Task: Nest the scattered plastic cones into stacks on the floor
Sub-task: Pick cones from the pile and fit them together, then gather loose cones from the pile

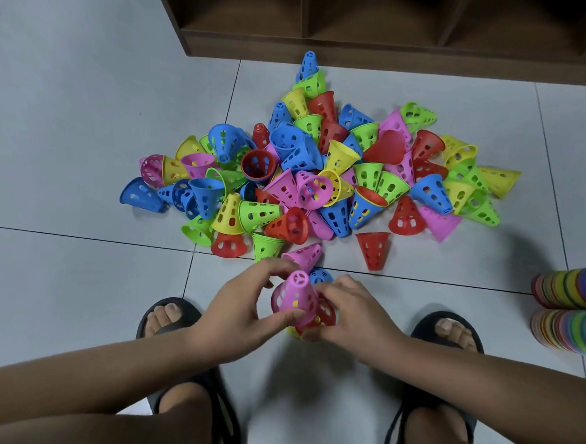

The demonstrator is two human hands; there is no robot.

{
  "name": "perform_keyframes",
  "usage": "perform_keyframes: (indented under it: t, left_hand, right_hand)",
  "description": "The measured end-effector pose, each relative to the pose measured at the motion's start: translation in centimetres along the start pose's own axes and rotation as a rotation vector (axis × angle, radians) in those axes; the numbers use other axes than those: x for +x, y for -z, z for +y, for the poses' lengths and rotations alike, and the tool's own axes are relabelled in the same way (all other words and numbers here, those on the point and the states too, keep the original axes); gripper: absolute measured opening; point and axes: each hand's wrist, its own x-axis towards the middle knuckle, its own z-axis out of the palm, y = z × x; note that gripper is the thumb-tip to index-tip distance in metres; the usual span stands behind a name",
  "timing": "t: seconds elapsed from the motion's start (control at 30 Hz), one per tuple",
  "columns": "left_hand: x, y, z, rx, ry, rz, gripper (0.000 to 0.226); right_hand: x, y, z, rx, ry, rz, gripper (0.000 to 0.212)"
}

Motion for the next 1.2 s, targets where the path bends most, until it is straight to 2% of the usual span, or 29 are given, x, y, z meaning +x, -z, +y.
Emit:
perform_keyframes:
  t: [0.1, 0.2, 0.4, 0.6, 0.67, 0.77, 0.87, 0.97, 1.0, 1.1, 1.2]
  left_hand:
    - [-0.2, -0.7, -0.6, 0.045, -0.014, -0.045, 0.056]
    - [-0.4, -1.5, -1.2, 0.107, -0.054, -0.096, 0.054]
    - [-0.5, -3.1, -3.3, 0.193, -0.105, -0.178, 0.05]
    - [-0.2, -3.0, -4.8, 0.225, -0.167, -0.213, 0.051]
    - [0.2, -1.8, -4.9, 0.213, -0.161, -0.169, 0.049]
    - [1.5, 1.1, -5.8, 0.233, -0.113, -0.051, 0.033]
    - [3.1, 5.1, -7.7, 0.287, -0.023, 0.093, 0.022]
    - [4.8, 9.6, -10.3, 0.362, 0.073, 0.242, 0.011]
    - [5.2, 11.1, -11.4, 0.381, 0.113, 0.289, 0.013]
    - [6.2, 15.1, -14.7, 0.486, 0.221, 0.396, 0.039]
    - [6.2, 17.9, -17.9, 0.569, 0.307, 0.442, 0.034]
  right_hand:
    - [0.1, -0.3, 0.2, 0.028, -0.008, -0.024, 0.081]
    - [0.2, -0.5, 0.4, 0.058, 0.03, -0.045, 0.084]
    - [0.1, 0.1, 1.4, -0.04, 0.151, -0.067, 0.057]
    - [0.4, 0.5, 1.9, -0.242, 0.276, 0.071, 0.043]
    - [0.8, 0.7, 2.0, -0.37, 0.331, 0.07, 0.048]
    - [1.0, 0.8, 2.7, -0.516, 0.37, 0.034, 0.057]
    - [0.9, 0.7, 3.7, -0.571, 0.364, 0.001, 0.064]
    - [0.7, 0.8, 4.1, -0.588, 0.383, 0.0, 0.061]
    - [0.8, 0.9, 4.1, -0.585, 0.389, 0.007, 0.06]
    - [0.9, 1.1, 4.5, -0.579, 0.397, 0.035, 0.061]
    - [0.7, 1.3, 4.8, -0.588, 0.393, 0.037, 0.063]
